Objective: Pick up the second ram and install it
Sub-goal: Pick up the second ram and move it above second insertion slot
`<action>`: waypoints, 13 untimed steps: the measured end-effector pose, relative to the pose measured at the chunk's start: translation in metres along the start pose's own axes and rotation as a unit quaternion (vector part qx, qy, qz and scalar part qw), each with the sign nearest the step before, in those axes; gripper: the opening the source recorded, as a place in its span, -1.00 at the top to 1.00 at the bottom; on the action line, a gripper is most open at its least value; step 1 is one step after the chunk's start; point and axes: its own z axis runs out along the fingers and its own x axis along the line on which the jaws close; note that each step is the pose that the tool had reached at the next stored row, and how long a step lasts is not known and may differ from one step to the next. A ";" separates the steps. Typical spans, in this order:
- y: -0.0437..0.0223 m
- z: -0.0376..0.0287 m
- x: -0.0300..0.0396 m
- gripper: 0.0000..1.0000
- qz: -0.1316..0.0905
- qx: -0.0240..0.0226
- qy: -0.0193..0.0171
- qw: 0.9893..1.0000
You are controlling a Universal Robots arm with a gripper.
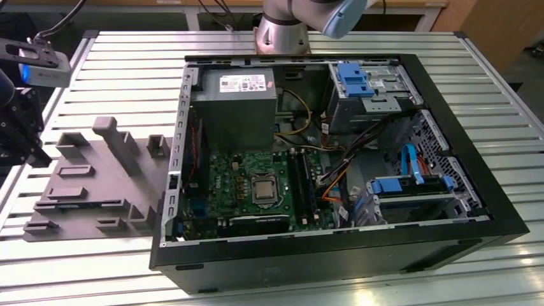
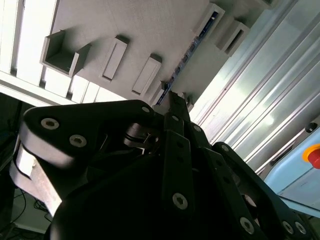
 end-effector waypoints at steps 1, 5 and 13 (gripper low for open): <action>0.0000 0.0006 0.0000 0.79 0.000 0.000 0.000 1.000; -0.0001 0.0014 0.0000 0.79 0.000 0.000 0.001 1.000; -0.0002 0.0038 0.0000 0.79 0.000 0.000 0.003 1.000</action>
